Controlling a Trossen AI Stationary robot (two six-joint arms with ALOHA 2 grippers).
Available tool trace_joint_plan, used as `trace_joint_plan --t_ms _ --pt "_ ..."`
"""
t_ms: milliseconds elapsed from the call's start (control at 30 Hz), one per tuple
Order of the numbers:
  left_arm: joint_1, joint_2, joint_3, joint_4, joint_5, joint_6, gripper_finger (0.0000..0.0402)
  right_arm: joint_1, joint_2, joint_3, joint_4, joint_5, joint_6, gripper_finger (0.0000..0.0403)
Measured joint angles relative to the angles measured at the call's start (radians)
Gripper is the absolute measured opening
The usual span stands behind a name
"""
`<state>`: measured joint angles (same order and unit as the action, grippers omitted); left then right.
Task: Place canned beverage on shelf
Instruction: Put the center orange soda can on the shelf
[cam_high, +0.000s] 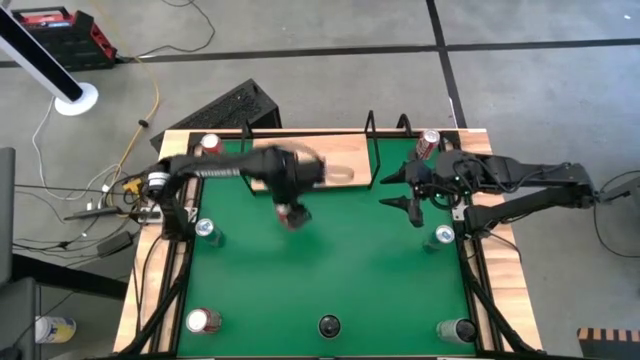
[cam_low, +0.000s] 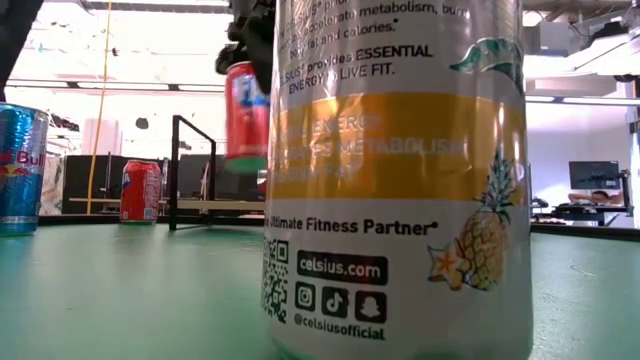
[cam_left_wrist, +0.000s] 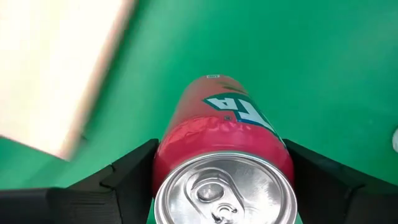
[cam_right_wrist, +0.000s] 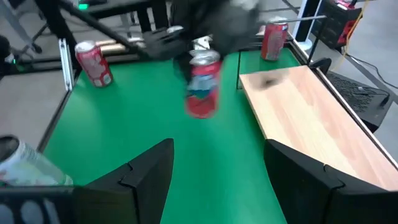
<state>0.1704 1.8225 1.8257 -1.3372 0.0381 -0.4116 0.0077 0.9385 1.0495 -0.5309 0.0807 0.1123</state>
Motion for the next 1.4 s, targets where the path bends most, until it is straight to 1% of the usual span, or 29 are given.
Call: trace_joint_plan --t_ms 100,200,300,367,467,533,567,667,800,867,967,1133,1267,1400 --pt "0.121 -0.003 0.100 -0.043 -0.026 0.203 0.0280 -0.013 0.008 -0.001 0.040 0.002 0.031 0.0275" --pt "0.252 -0.004 0.159 -0.058 -0.041 0.418 0.0280 -0.027 0.020 -0.001 0.078 0.045 0.075 0.0275" --pt "0.370 -0.004 0.176 -0.027 -0.057 0.595 0.0280 -0.041 0.044 0.001 0.152 0.103 0.129 0.0275" --pt "0.439 0.000 0.176 -0.018 -0.059 0.689 0.0280 -0.055 0.060 -0.001 0.171 0.117 0.148 0.0275" --pt "0.516 0.020 0.176 -0.002 -0.073 0.812 0.0280 -0.076 0.099 0.000 0.239 0.128 0.151 0.0275" --pt "0.540 0.044 0.176 0.012 -0.103 0.884 0.0280 -0.095 0.125 -0.001 0.271 0.128 0.151 0.0275" --pt "0.553 0.058 0.176 0.018 -0.114 0.908 0.0280 -0.104 0.137 0.000 0.295 0.128 0.152 0.0275" --pt "0.581 0.089 0.175 0.033 -0.079 0.928 0.0280 -0.126 0.175 0.000 0.324 0.128 0.153 0.0275" --pt "0.600 0.124 0.176 0.006 -0.086 0.972 0.0280 -0.149 0.212 0.000 0.354 0.126 0.161 0.0275" --pt "0.601 0.146 0.175 0.006 -0.098 0.994 0.0280 -0.151 0.224 0.000 0.341 0.104 0.160 0.0275" --pt "0.600 0.155 0.175 0.000 -0.107 1.015 0.0280 -0.162 0.241 0.000 0.341 0.075 0.152 0.0275" --pt "0.595 0.161 0.156 0.009 -0.113 1.055 0.0280 -0.180 0.246 0.000 0.346 0.063 0.128 0.0275" --pt "0.593 0.161 0.135 0.013 -0.166 1.071 0.0280 -0.196 0.245 0.000 0.346 0.040 0.118 0.0275" --pt "0.594 0.161 0.113 0.006 -0.158 1.072 0.0280 -0.214 0.245 0.000 0.345 -0.007 0.114 0.0275"
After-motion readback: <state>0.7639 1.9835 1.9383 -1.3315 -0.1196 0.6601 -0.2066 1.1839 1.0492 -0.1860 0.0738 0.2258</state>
